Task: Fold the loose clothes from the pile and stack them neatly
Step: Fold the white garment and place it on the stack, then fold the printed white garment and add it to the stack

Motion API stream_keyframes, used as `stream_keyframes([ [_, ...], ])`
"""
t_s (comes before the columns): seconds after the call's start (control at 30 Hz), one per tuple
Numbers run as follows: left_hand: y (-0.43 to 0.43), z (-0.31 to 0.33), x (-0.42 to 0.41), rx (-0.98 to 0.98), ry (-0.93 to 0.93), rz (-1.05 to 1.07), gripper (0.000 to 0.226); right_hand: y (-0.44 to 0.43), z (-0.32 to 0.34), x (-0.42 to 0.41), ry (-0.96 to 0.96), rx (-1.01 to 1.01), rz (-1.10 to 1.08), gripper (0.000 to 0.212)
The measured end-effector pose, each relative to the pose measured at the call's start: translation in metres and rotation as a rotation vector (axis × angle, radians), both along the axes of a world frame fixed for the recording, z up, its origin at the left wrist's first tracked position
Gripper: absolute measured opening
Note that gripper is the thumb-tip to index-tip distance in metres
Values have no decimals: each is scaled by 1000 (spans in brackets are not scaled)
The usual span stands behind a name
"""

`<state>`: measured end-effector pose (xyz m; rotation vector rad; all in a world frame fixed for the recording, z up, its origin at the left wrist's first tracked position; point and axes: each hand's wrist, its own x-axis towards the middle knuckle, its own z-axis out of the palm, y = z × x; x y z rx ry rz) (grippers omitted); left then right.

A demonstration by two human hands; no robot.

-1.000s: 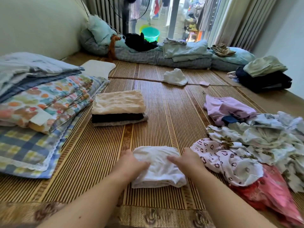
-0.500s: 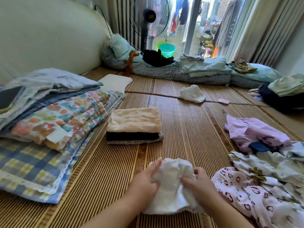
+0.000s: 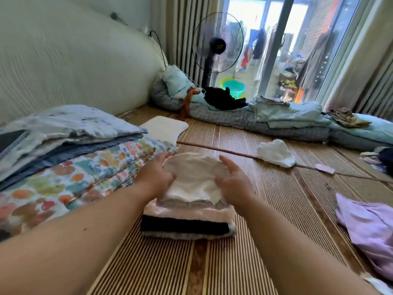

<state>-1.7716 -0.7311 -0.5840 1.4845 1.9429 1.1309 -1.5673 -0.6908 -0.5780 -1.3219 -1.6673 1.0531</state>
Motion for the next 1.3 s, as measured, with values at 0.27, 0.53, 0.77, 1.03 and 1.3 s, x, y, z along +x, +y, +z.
stream_keyframes([
  [0.27,38,-37,-16,-531,451,-177,71,36,-45,-21,-726,120,25,40],
  [0.53,-8,-19,30,-248,572,-165,70,-15,-13,18,-806,254,-21,59],
  [0.77,-106,-19,167,-36,649,-493,69,-144,-4,143,-840,316,-105,65],
  [1.03,-182,-51,334,-60,704,-875,66,-271,-55,290,-882,-19,-495,69],
  [1.3,-173,-78,406,-220,841,-942,88,-280,-80,346,-915,-366,-367,68],
])
